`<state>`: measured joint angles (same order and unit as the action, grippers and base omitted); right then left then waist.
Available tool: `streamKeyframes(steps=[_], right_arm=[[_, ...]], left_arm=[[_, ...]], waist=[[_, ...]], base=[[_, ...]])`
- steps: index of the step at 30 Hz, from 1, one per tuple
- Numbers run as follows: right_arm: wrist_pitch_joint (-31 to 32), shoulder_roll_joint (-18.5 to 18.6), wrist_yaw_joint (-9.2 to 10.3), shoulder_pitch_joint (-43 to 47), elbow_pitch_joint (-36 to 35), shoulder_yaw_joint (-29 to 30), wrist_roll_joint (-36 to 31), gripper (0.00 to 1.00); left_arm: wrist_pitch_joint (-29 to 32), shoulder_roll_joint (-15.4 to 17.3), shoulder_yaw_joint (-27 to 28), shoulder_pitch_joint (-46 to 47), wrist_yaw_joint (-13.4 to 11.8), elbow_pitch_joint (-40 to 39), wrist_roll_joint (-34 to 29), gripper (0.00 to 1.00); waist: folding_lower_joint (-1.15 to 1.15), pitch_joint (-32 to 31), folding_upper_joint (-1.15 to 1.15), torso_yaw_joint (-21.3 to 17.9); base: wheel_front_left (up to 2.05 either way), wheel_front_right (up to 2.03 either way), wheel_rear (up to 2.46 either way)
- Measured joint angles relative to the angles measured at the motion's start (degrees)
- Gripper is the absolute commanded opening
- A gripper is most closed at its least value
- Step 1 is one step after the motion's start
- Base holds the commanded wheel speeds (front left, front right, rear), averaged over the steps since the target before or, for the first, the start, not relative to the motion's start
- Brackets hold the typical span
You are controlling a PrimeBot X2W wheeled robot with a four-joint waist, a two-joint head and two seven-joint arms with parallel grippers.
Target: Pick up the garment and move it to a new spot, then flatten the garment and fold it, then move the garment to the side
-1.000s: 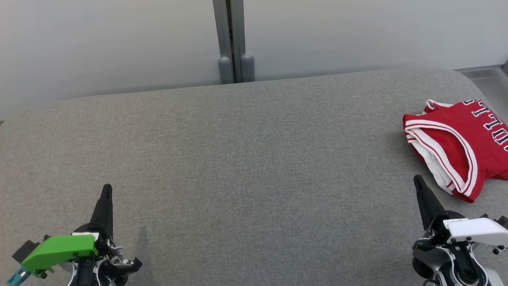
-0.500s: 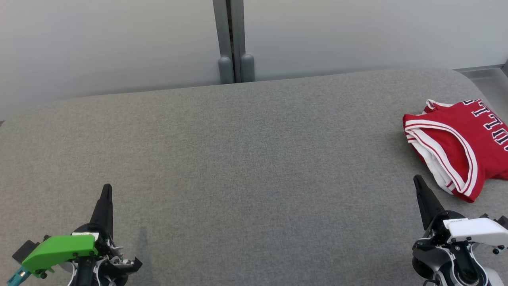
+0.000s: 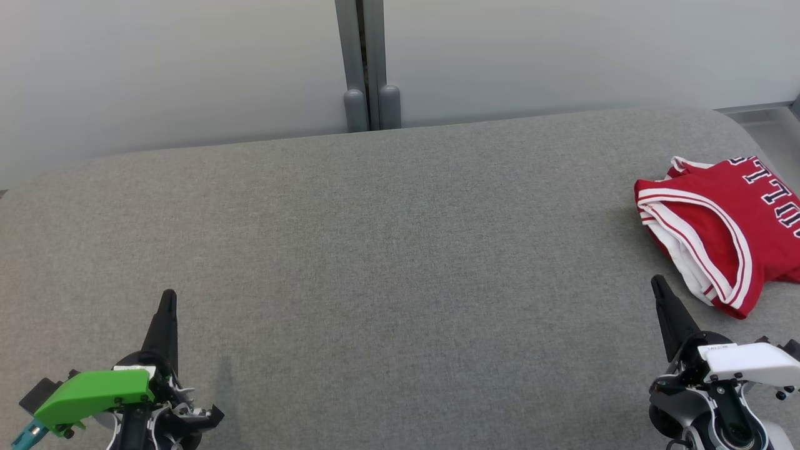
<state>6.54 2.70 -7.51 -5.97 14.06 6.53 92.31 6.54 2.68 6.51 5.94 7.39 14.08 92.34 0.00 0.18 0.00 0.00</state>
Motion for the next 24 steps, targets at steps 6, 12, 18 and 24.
streamKeyframes(steps=[6,12,18,24], right_arm=[[0.0,0.0,0.0,0.0,0.0,0.0,0.0,0.0],[0.0,0.0,0.0,0.0,0.0,0.0,0.0,0.0],[0.0,0.0,0.0,0.0,0.0,0.0,0.0,0.0],[0.0,0.0,0.0,0.0,0.0,0.0,0.0,0.0]], left_arm=[[0.0,0.0,0.0,0.0,0.0,0.0,0.0,0.0],[0.0,0.0,0.0,0.0,0.0,0.0,0.0,0.0],[0.0,0.0,0.0,0.0,0.0,0.0,0.0,0.0],[0.0,0.0,0.0,0.0,0.0,0.0,0.0,0.0]], waist=[[0.0,0.0,0.0,0.0],[0.0,0.0,0.0,0.0],[0.0,0.0,0.0,0.0],[0.0,0.0,0.0,0.0]], base=[[0.0,0.0,0.0],[0.0,0.0,0.0],[0.0,0.0,0.0],[0.0,0.0,0.0]])
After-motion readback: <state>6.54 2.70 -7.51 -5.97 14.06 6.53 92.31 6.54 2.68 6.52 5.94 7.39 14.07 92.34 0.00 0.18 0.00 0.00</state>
